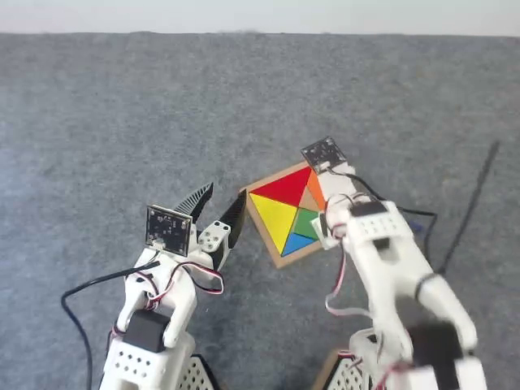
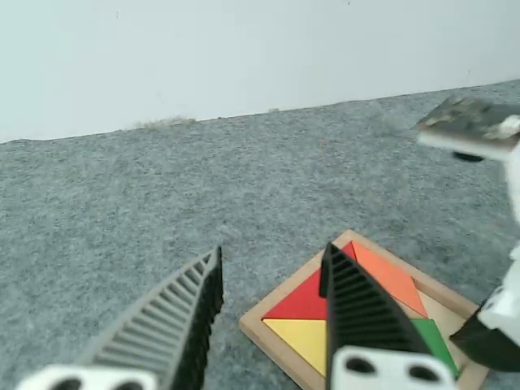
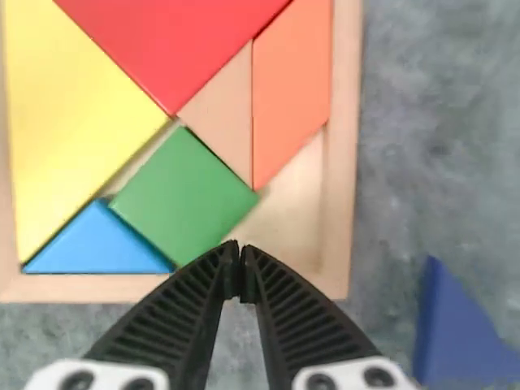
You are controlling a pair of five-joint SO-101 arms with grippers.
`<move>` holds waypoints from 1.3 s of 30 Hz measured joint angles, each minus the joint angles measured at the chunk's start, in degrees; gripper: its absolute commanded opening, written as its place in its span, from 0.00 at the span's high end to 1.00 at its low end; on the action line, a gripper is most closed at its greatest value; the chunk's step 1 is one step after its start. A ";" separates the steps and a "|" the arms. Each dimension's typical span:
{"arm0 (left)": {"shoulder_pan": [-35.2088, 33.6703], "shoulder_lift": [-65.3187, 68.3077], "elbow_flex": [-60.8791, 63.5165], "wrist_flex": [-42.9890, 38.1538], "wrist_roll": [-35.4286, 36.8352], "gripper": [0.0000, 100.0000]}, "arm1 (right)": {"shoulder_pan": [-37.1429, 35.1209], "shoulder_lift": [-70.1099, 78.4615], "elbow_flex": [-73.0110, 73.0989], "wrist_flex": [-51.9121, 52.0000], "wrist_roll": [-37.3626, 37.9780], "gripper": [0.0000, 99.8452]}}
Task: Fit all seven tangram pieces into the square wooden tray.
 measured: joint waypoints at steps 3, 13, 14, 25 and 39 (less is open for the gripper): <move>0.00 0.00 0.00 0.00 0.00 0.80 | 0.00 7.38 -3.87 0.00 -0.09 0.99; 0.00 0.00 0.00 0.00 0.00 0.80 | -2.90 12.13 -8.88 0.09 0.00 0.99; 0.00 0.00 0.00 0.00 0.00 0.80 | -2.90 11.25 -8.79 0.09 -0.09 0.99; 0.00 0.00 0.00 0.00 0.00 0.80 | 0.88 -10.20 -9.32 17.67 0.88 0.88; 0.00 0.00 0.00 0.00 0.00 0.80 | 17.49 8.09 -19.16 30.95 26.46 0.80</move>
